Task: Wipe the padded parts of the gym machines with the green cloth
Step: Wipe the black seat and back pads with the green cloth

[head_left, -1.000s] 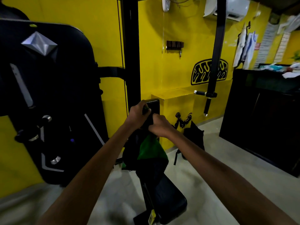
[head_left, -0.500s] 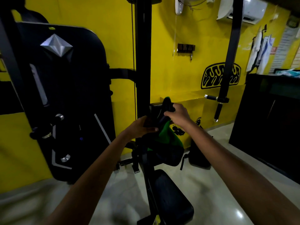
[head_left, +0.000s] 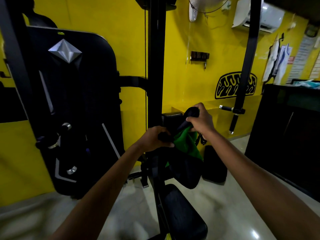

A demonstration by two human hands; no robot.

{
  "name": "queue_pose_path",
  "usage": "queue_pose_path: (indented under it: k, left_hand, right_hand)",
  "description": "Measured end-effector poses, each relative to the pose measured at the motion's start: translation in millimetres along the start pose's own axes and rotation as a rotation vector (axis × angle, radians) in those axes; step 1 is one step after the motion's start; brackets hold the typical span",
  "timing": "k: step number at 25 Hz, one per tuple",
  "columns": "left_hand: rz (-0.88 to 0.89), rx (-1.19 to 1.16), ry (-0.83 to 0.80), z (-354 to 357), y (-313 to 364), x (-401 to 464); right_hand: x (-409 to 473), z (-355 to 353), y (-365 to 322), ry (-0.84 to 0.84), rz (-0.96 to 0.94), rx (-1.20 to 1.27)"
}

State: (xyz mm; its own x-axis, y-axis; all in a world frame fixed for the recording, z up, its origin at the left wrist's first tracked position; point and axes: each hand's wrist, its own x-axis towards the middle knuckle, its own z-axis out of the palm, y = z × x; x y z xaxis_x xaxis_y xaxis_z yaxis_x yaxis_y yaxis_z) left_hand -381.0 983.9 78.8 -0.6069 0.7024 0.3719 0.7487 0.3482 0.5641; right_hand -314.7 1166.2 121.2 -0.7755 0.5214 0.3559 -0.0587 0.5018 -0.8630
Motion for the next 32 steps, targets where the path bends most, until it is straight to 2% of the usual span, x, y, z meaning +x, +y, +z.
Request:
queue_pose_path:
  k: [4, 7, 8, 10, 13, 15, 17, 20, 26, 29, 32]
  left_hand:
    - [-0.005, 0.023, 0.018, 0, 4, 0]
    - [-0.074, -0.029, 0.085, -6, 3, 3]
    - [-0.101, -0.059, 0.108, -7, 4, 5]
    - [-0.164, -0.118, 0.165, -2, 6, 10]
    - [-0.241, -0.174, 0.238, 11, 9, 17]
    - [-0.289, -0.284, 0.26, 15, 5, 16]
    - [-0.287, -0.459, 0.218, 12, 2, 11]
    - [-0.221, -0.442, 0.127, 0, -2, 2]
    - [-0.283, -0.467, 0.241, -50, -27, -17]
    - [-0.392, -0.335, 0.357, -70, -53, -23]
    - [-0.489, -0.371, 0.465, -69, -56, -18]
  right_hand:
    - [4, -6, 1, 0.0, 0.05, 0.066]
    - [6, -7, 5, 0.006, 0.169, 0.197]
    - [5, -5, 6, -0.034, 0.209, 0.258]
    - [-3, 0, 6, -0.215, 0.235, 0.331]
    - [-18, 8, 1, -0.537, 0.084, 0.087]
    - [-24, 14, -1, -0.613, -0.067, -0.205]
    - [-25, 20, 3, -0.517, -0.23, -0.395]
    - [-28, 27, 9, -0.399, -0.336, -0.362]
    - [9, -6, 28, -0.106, -0.146, -0.245]
    - [28, -37, 42, 0.018, -0.012, -0.116]
    - [31, -47, 43, 0.166, 0.065, -0.078]
